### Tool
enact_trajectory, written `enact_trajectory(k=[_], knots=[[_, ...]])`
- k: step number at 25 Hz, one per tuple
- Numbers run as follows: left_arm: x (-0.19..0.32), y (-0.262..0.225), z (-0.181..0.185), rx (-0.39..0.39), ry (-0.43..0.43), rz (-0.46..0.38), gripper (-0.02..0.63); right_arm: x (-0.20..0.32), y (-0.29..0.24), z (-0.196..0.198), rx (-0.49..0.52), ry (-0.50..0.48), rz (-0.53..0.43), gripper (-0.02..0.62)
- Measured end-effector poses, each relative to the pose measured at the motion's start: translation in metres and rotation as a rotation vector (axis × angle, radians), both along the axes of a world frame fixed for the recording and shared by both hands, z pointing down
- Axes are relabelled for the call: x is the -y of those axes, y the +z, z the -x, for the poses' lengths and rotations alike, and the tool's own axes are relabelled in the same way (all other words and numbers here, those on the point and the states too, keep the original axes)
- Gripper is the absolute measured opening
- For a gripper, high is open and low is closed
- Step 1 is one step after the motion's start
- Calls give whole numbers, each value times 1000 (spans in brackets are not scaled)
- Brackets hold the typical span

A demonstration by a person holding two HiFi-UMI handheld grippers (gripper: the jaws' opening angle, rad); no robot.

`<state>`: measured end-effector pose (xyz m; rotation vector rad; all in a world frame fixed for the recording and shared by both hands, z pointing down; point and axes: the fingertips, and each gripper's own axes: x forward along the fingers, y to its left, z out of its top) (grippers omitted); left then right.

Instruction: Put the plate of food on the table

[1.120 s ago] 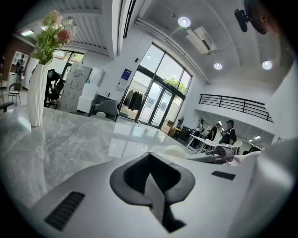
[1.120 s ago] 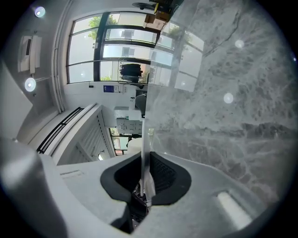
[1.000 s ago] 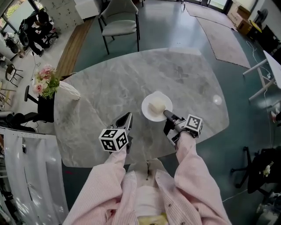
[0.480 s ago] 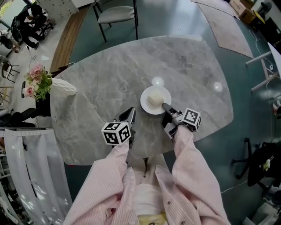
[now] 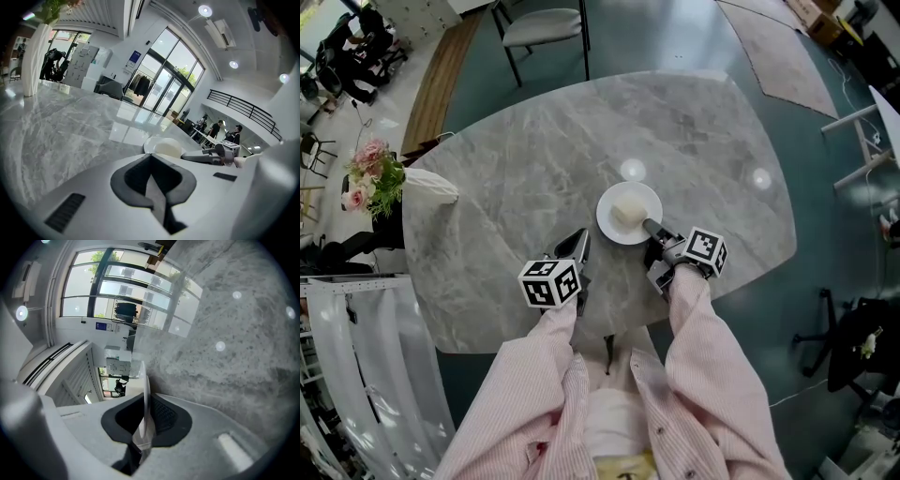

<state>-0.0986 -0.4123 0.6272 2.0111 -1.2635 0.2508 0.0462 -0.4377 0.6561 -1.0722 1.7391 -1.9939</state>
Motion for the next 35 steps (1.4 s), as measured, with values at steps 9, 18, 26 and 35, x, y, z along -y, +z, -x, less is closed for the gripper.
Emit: enact_trajectory(k=[9,18,26,35], knots=[[1,-1,-1,-14,-4,-2,-5,-1,4,3,-185,-101,10,39],[2,-2,0,-25,-15,-4,-5,-7,3,9,-419,-297,-66,122],[3,-6,0,-27,-18,-10,-5,-12,1,8,-553,-362,-105,179],[2,-9,1,-25,-26,-16,-5,-17,5,2,-711,-390,-88,206]])
